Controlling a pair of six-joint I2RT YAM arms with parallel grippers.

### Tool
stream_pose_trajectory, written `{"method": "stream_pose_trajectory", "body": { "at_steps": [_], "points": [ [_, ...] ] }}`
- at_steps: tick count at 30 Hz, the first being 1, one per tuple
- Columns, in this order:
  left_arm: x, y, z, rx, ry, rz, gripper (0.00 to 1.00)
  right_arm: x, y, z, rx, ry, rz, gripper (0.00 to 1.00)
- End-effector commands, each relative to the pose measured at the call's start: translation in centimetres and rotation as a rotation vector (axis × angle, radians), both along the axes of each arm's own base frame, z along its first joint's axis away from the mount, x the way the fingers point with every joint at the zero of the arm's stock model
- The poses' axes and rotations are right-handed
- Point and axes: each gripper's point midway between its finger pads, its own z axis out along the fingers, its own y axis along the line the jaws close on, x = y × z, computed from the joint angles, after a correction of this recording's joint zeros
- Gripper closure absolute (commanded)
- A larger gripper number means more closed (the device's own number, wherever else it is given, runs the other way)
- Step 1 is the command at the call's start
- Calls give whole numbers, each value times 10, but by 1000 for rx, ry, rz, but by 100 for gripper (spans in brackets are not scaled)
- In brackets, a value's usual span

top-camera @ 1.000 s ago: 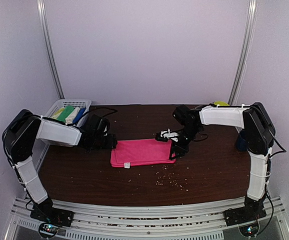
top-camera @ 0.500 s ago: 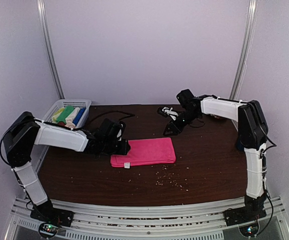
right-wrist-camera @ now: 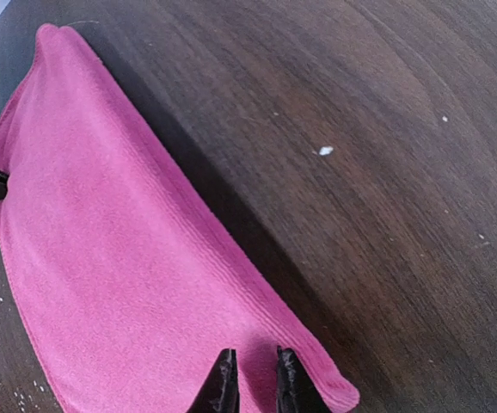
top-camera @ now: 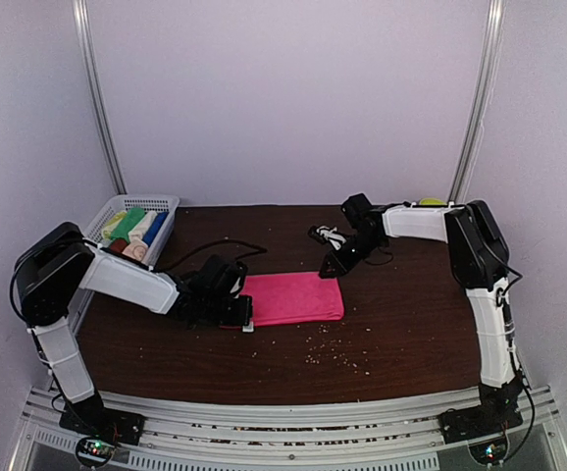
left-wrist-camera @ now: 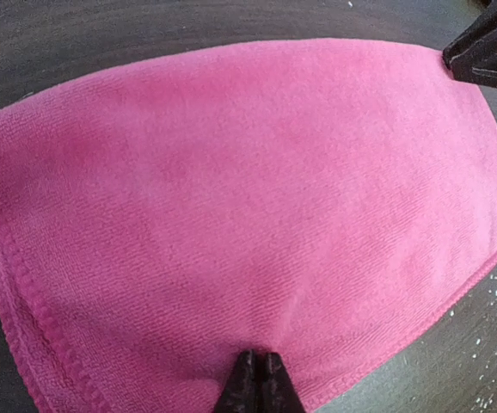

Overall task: Roll the towels
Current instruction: Adjust the center of the board.

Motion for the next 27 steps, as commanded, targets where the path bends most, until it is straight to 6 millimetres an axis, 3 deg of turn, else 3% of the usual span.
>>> {"method": "stream_pose_trajectory", "body": {
  "at_steps": [1,4,13,18,23,27],
  "points": [
    [-16,17,-18,33,54,22,95,18,-22,-14,-44,-11,-96,83],
    [-18,23,-16,47,49,34,93,20,-30,-21,-64,-5,-102,83],
    [9,20,6,142,-32,45,40,12,-38,-25,-109,-11,-78,84],
    [20,27,15,184,-73,78,24,15,-48,-20,-149,-53,-103,83],
    [24,41,10,209,-68,103,14,22,-54,3,-164,-136,-120,74],
    [28,49,17,197,-92,124,3,27,-54,36,-148,-242,-95,64]
  ]
}}
